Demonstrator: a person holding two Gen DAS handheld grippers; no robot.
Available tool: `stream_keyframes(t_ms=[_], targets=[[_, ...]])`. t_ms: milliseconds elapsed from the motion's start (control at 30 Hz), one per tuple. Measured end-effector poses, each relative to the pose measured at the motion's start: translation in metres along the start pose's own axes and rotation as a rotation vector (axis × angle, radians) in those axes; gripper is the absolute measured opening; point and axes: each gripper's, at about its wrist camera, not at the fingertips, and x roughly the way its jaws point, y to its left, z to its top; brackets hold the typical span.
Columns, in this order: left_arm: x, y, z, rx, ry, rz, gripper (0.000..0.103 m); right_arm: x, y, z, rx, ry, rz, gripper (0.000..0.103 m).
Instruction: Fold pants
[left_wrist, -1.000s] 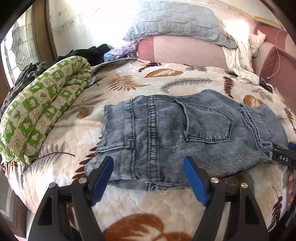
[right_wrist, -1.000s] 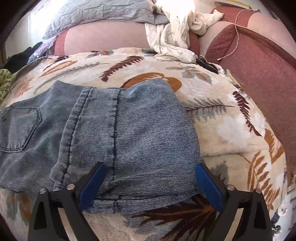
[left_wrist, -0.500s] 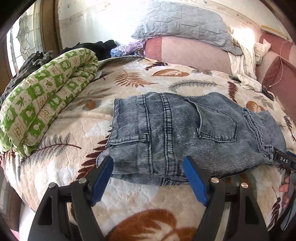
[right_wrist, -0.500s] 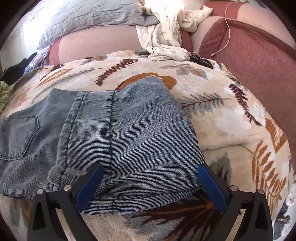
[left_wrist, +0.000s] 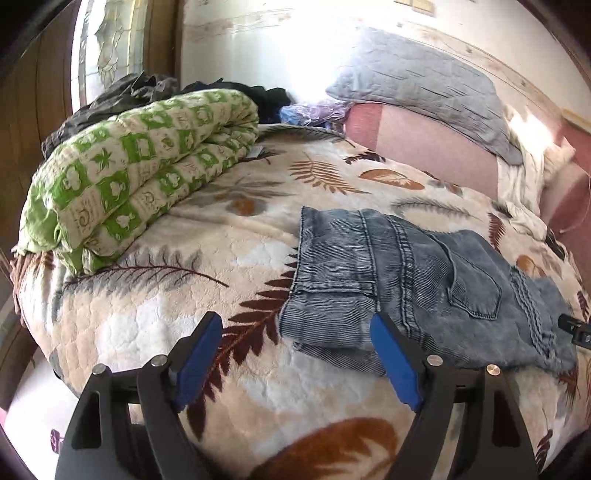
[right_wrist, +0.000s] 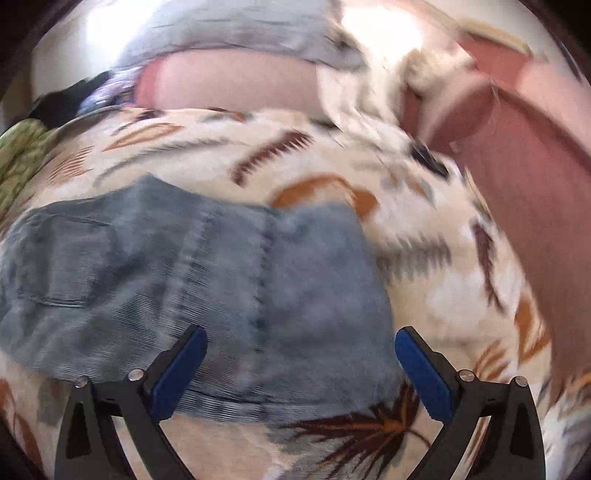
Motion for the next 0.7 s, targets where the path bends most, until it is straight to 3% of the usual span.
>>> stream_keyframes(t_ms=[367,567,700], targets=[[0.011,-0.002,0.000,0.002,0.044,-0.014,0.083,-0.041,0.147,0.080,-0.296,0.001,0.390,0.103],[0.019,-0.004,0.004,0.008,0.012,-0.011,0.083,-0.033,0.224,0.118,-0.410,0.059,0.499,0.103],[0.021,-0.009,0.004,0.030,-0.005,-0.012,0.083,-0.030,0.268,0.133,-0.515,0.067,0.512,0.103]])
